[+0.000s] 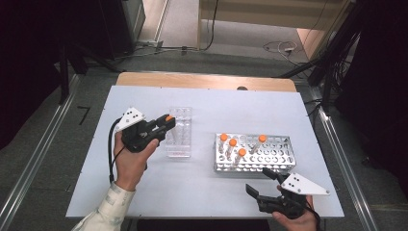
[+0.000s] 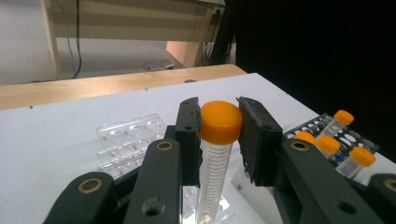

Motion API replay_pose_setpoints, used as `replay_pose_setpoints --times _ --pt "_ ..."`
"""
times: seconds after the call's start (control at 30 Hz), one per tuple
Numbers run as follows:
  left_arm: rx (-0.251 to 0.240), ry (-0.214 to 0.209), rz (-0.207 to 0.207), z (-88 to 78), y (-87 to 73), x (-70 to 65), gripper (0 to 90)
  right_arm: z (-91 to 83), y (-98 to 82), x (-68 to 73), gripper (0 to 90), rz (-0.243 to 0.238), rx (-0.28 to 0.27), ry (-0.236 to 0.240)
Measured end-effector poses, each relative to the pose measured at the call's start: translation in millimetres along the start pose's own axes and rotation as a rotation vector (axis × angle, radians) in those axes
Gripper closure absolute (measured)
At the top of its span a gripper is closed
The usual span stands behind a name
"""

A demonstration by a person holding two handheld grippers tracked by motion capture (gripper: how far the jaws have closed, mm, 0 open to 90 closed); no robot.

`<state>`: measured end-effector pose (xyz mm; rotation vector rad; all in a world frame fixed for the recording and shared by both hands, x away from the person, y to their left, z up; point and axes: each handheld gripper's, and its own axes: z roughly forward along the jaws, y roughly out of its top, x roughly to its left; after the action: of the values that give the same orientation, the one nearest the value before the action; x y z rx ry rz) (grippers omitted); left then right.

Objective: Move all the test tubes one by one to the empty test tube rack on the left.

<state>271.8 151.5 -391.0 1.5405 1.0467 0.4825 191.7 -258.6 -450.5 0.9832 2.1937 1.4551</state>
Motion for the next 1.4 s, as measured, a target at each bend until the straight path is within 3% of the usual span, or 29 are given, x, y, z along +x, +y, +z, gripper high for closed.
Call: replay_pose_setpoints --times 1.03,1.4 --pt "-0.024 0.139 -0.026 41.9 27.4 39.2 70.7 -4.7 0.2 -4.2 18.6 0.019 -0.018 0.000" --pt "-0.026 0.178 -0.022 54.2 28.1 47.3 70.6 -5.3 0.1 -4.4 18.7 0.022 -0.016 0.001"
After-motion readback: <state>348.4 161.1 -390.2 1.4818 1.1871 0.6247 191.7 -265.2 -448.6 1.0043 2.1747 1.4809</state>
